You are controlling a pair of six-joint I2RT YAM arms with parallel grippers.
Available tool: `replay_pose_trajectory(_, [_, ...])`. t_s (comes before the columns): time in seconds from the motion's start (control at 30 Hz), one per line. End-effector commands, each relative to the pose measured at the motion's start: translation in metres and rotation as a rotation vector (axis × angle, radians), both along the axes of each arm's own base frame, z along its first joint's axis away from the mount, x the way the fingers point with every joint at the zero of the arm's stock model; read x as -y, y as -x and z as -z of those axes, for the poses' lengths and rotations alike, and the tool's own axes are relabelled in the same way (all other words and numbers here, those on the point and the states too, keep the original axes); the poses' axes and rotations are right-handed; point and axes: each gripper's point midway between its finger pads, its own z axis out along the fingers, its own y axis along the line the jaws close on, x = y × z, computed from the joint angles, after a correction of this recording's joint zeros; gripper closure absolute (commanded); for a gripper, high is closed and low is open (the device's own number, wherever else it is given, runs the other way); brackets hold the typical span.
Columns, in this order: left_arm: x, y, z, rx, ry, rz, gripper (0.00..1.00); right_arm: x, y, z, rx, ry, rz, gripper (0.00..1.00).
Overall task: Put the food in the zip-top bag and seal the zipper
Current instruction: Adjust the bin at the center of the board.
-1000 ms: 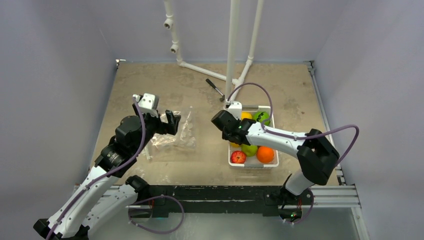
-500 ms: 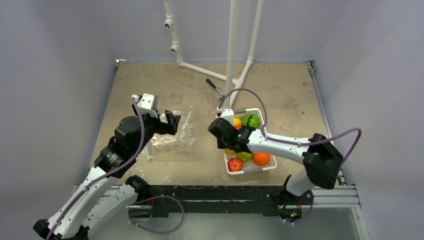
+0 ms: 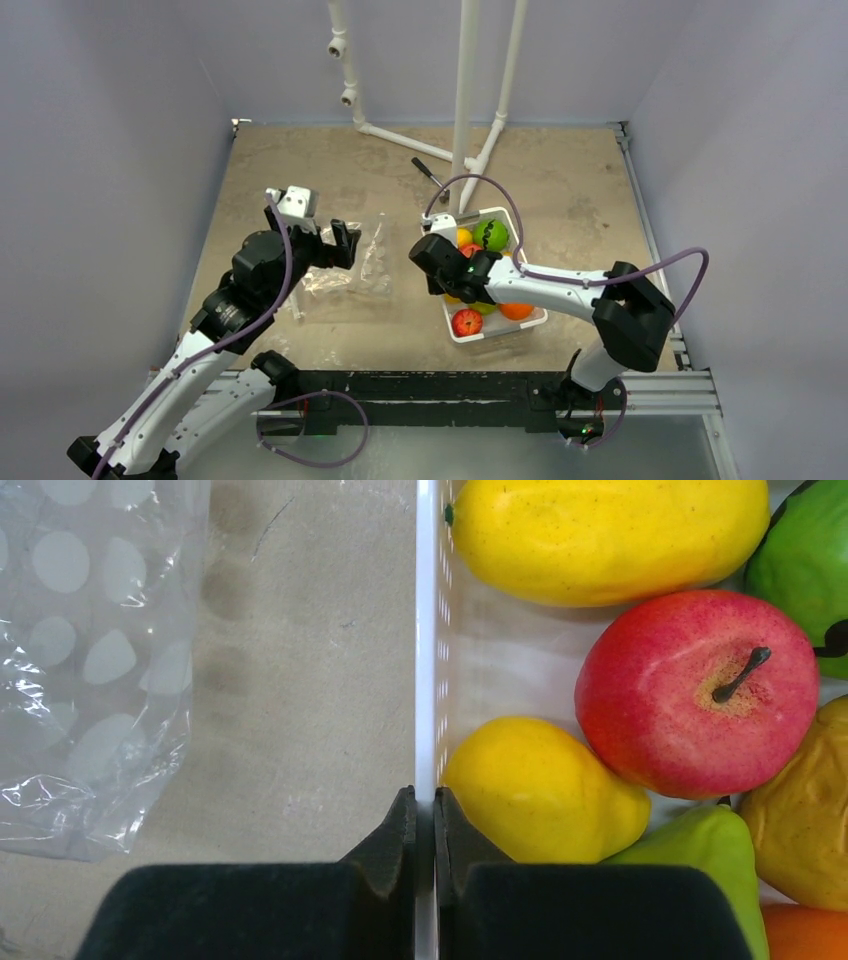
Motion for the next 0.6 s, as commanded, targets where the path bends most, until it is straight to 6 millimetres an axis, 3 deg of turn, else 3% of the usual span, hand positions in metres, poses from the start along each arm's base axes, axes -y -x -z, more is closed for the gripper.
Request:
replay_pose_trajectory(0.0, [-0.006, -0.003, -0.015, 0.025, 0.024, -0.043, 0.04, -0.014, -0.016, -0.023, 0.071, -0.036, 0.002, 0.89])
replay_pose_trajectory(0.2, [-0.015, -0.007, -0.011, 0.016, 0.009, -0.100, 0.04, -0.012, -0.021, -0.060, 0.120, -0.088, 0.048, 0.54])
replay_pose_trajectory(0.57, [-0.044, -0.006, -0.018, 0.046, 0.012, -0.246, 0.04, -0.039, -0.033, -0.149, 0.239, -0.295, 0.020, 0.33])
